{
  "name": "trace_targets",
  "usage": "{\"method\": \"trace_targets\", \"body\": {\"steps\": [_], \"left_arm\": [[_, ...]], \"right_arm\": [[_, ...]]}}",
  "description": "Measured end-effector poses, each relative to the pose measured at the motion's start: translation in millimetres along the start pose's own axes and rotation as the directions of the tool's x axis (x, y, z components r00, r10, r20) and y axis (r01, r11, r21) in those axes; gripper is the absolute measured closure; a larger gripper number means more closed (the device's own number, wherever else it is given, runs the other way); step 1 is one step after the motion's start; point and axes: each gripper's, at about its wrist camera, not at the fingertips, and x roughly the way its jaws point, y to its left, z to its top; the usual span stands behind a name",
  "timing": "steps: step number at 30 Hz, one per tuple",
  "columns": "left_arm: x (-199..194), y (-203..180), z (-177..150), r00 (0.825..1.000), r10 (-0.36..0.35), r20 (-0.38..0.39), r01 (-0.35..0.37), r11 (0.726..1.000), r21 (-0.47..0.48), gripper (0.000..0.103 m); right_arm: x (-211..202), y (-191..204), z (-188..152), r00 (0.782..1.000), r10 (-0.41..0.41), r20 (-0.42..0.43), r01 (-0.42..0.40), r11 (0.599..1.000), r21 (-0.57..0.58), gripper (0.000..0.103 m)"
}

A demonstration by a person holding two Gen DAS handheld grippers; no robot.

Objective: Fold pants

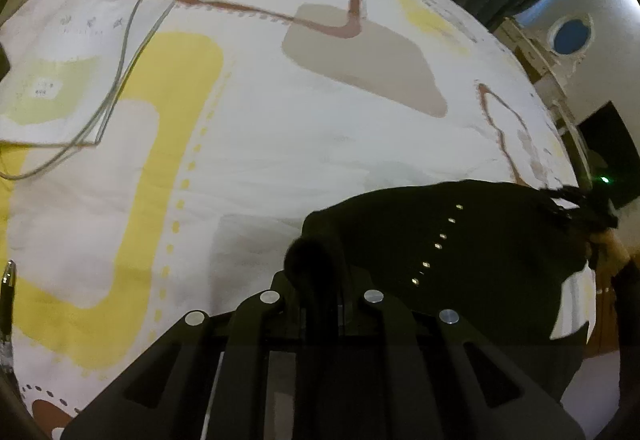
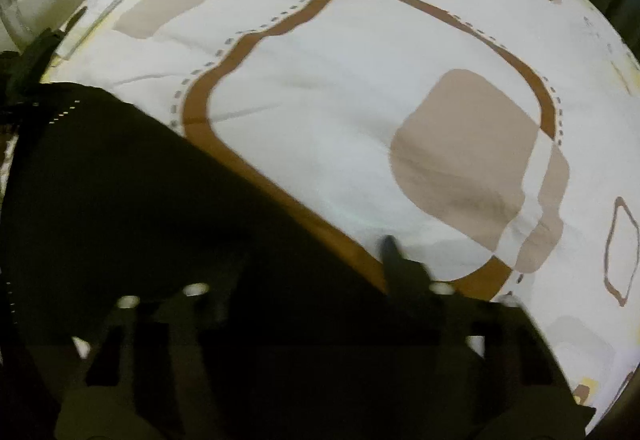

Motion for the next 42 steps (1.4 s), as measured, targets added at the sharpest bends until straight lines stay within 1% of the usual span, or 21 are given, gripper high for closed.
{"method": "trace_targets", "body": {"steps": [1, 2, 4, 7, 8, 11, 13, 15, 16, 19, 22, 25, 26, 29, 30, 33, 34, 35, 37, 39, 42], "left_arm": [[3.2, 1.5, 1.5, 1.000, -0.003, -0.004, 0.003, 1.000, -0.014, 0.092], [5.6, 3.1, 2.5, 1.000, -0.004, -0.004, 0.004, 1.000, -0.024, 0.091], [9.9, 6.1, 4.1, 1.000, -0.013, -0.006, 0.012, 0.999, -0.050, 0.091], [7.4, 5.4, 3.5, 1.000, -0.012, -0.002, 0.012, 0.998, -0.059, 0.092], [3.3, 5.6, 2.1, 0.999, -0.034, 0.011, 0.034, 0.997, -0.067, 0.095], [-13.2, 6.4, -0.6, 0.994, -0.094, 0.053, 0.099, 0.990, -0.100, 0.095], [-28.1, 2.7, -3.3, 0.988, -0.128, 0.088, 0.136, 0.986, -0.097, 0.096], [-45.9, -2.0, -8.8, 0.973, -0.190, 0.133, 0.202, 0.976, -0.085, 0.096], [-57.9, -5.3, -13.0, 0.963, -0.223, 0.153, 0.236, 0.969, -0.075, 0.095], [-87.2, -14.2, -29.7, 0.945, -0.273, 0.180, 0.285, 0.958, -0.039, 0.095], [-120.3, -19.9, -54.0, 0.915, -0.348, 0.205, 0.358, 0.934, -0.011, 0.095], [-141.1, -27.2, -79.8, 0.906, -0.368, 0.207, 0.372, 0.928, 0.022, 0.095], [-145.9, -29.0, -89.5, 0.907, -0.368, 0.204, 0.368, 0.929, 0.035, 0.095], [-154.1, -32.6, -127.8, 0.922, -0.351, 0.165, 0.343, 0.936, 0.074, 0.095], [-154.4, -33.2, -134.4, 0.926, -0.343, 0.158, 0.333, 0.939, 0.084, 0.095], [-149.9, -32.4, -171.6, 0.948, -0.301, 0.104, 0.287, 0.950, 0.125, 0.095], [-147.1, -31.2, -179.5, 0.952, -0.292, 0.090, 0.280, 0.951, 0.131, 0.095], [-142.6, -29.6, -189.6, 0.957, -0.281, 0.075, 0.269, 0.953, 0.139, 0.094], [-136.8, -25.6, -201.5, 0.959, -0.278, 0.056, 0.269, 0.953, 0.138, 0.094], [-133.8, -22.0, -210.6, 0.956, -0.288, 0.049, 0.279, 0.949, 0.144, 0.093], [-134.2, -22.4, -223.4, 0.957, -0.286, 0.038, 0.275, 0.943, 0.187, 0.088]], "right_arm": [[-3.8, 1.1, 0.3, 1.000, 0.017, 0.006, -0.017, 1.000, 0.000, 0.084], [-7.7, 2.9, 0.2, 1.000, 0.021, 0.014, -0.021, 1.000, -0.001, 0.089], [-14.1, 11.6, -1.1, 0.999, -0.020, 0.033, 0.021, 0.999, -0.028, 0.092], [-28.1, 25.7, -7.0, 0.993, -0.084, 0.080, 0.088, 0.995, -0.051, 0.093], [-37.3, 26.5, -10.1, 0.990, -0.096, 0.105, 0.102, 0.994, -0.049, 0.093], [-69.4, 36.8, -23.2, 0.972, -0.114, 0.206, 0.122, 0.992, -0.027, 0.093], [-94.8, 49.3, -38.8, 0.952, -0.139, 0.272, 0.149, 0.989, -0.019, 0.093], [-114.0, 58.9, -52.7, 0.939, -0.150, 0.310, 0.162, 0.987, -0.012, 0.093], [-128.5, 66.3, -65.9, 0.927, -0.158, 0.340, 0.170, 0.985, -0.008, 0.093], [-160.9, 87.4, -101.1, 0.897, -0.186, 0.402, 0.200, 0.980, 0.007, 0.093], [-184.3, 113.1, -139.6, 0.871, -0.212, 0.443, 0.229, 0.973, 0.014, 0.093], [-195.6, 138.1, -182.9, 0.860, -0.218, 0.462, 0.234, 0.972, 0.024, 0.093], [-197.1, 145.8, -196.2, 0.857, -0.222, 0.466, 0.237, 0.971, 0.026, 0.093], [-194.9, 170.9, -238.4, 0.850, -0.241, 0.469, 0.254, 0.967, 0.036, 0.093], [-193.0, 176.1, -250.3, 0.851, -0.238, 0.468, 0.244, 0.969, 0.048, 0.093], [-182.3, 189.8, -283.3, 0.865, -0.230, 0.446, 0.220, 0.973, 0.073, 0.092], [-175.1, 194.9, -294.9, 0.871, -0.231, 0.433, 0.217, 0.973, 0.083, 0.092], [-167.8, 198.2, -304.4, 0.882, -0.223, 0.415, 0.202, 0.975, 0.092, 0.092], [-156.7, 203.5, -320.1, 0.891, -0.223, 0.395, 0.198, 0.975, 0.104, 0.092], [-146.3, 208.5, -332.0, 0.900, -0.227, 0.371, 0.198, 0.974, 0.113, 0.092], [-133.2, 213.3, -350.7, 0.907, -0.233, 0.350, 0.195, 0.971, 0.140, 0.092]]}}
